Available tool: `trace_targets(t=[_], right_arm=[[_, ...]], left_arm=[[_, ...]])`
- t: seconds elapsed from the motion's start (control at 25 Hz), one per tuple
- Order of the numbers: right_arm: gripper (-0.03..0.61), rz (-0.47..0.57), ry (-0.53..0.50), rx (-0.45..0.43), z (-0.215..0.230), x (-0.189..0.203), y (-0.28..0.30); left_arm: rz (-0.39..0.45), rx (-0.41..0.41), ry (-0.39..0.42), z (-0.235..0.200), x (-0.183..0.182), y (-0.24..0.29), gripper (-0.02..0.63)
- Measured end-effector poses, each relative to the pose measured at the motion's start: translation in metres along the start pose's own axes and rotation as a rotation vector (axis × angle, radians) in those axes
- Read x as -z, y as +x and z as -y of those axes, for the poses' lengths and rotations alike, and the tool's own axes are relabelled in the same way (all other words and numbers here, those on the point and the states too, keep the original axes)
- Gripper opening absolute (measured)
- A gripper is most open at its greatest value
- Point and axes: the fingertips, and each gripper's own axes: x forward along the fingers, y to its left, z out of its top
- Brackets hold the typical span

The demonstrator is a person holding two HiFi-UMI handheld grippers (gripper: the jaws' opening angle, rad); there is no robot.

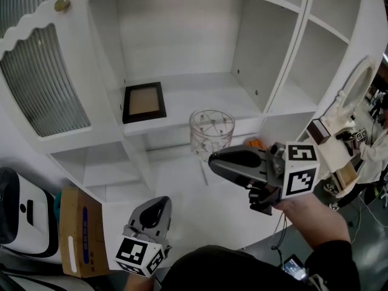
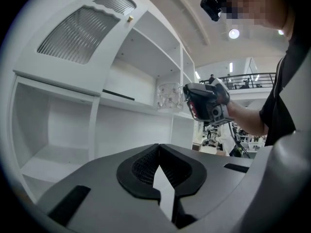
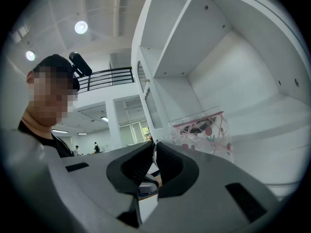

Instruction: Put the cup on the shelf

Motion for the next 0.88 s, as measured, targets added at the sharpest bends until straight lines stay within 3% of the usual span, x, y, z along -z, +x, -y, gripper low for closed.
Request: trace_targets(t=[0.28, 0.52, 0.88], right_arm=[[0.031, 0.005, -0.066, 0.004, 0.006, -0.03, 0.009], [0.031, 0.018, -0.105, 0.032, 0.026, -0.048, 0.021], [0.031, 0.016, -0.109, 0.041, 0.049, -0.048, 0.042]], left_arm=[[0.0, 0.052, 0.041, 0.016, -0.023, 0.003, 0.012], [0.022, 0.043, 0.066, 0.016, -0.043, 0.0, 0.012], [0.031, 0.038, 0.061, 0.017, -0.048, 0.004, 0.012]])
